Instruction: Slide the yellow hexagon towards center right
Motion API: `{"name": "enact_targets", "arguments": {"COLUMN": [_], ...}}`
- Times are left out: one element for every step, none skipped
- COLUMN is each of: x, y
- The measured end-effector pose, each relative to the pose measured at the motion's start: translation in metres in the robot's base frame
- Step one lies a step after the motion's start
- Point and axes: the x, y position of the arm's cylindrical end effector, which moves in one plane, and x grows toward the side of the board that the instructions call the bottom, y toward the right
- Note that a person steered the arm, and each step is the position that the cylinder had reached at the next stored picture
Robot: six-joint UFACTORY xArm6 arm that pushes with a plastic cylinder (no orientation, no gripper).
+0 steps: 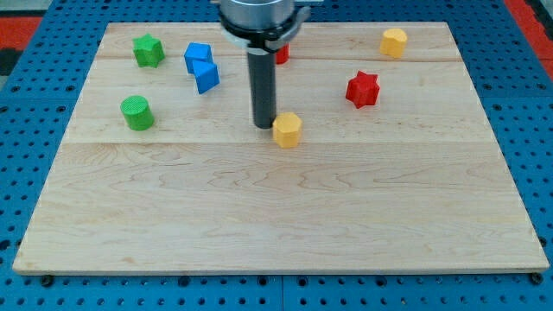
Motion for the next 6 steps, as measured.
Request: {"name": "enact_targets", "arguments": {"x": [0.009,0.022,0.033,0.03,0.018,0.013], "y": [0.007,-0.015,-0.011,0.043,0.066,0.102]}}
